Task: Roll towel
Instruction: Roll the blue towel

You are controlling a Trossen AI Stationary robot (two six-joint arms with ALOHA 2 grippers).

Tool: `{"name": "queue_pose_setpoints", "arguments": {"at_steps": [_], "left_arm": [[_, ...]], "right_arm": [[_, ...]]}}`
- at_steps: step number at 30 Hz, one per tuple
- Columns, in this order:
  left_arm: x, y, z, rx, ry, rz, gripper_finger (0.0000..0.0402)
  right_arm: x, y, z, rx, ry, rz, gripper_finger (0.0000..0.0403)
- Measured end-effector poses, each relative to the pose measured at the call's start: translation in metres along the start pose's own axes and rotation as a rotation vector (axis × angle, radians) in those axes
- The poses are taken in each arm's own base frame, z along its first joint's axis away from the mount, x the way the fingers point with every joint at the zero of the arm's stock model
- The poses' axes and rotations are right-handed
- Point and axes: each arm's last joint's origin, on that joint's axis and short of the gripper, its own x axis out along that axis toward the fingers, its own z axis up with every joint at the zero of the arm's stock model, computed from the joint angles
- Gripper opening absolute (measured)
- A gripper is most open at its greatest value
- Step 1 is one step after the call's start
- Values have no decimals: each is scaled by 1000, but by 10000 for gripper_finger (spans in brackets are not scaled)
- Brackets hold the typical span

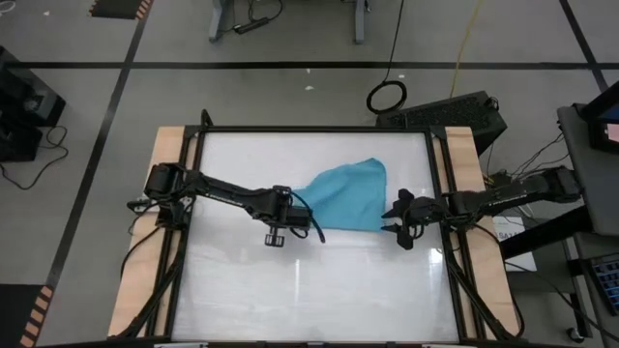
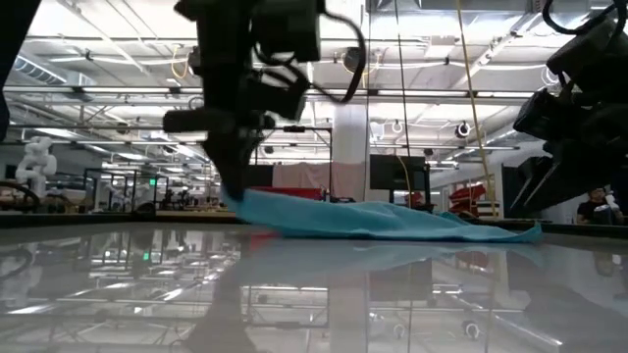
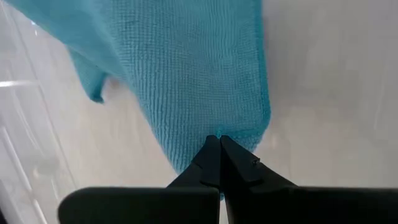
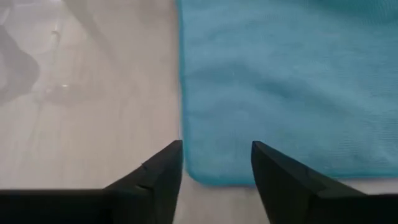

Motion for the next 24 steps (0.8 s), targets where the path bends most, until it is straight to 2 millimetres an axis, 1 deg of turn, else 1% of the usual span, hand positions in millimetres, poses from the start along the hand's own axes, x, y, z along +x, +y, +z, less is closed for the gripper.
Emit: {"name": "queue_pose_setpoints", "arguments": {"at_steps": [4, 7, 17, 20, 24], "left_arm": [[11, -5, -8, 6, 28, -1, 0], [16, -7, -9, 7, 19, -1, 0], [19, -8, -7, 8, -16, -1, 0], [19, -8, -7, 17, -17, -1, 0], [19, -8, -7, 17, -19, -1, 2]], "right_arm": [[4, 3, -1, -40, 18, 3, 224], [7, 6, -1, -70, 15, 20, 230], [21, 16, -4, -149, 24, 20, 174], [24, 19, -7, -153, 44, 34, 167], [28, 19, -11, -148, 72, 1, 166]]}}
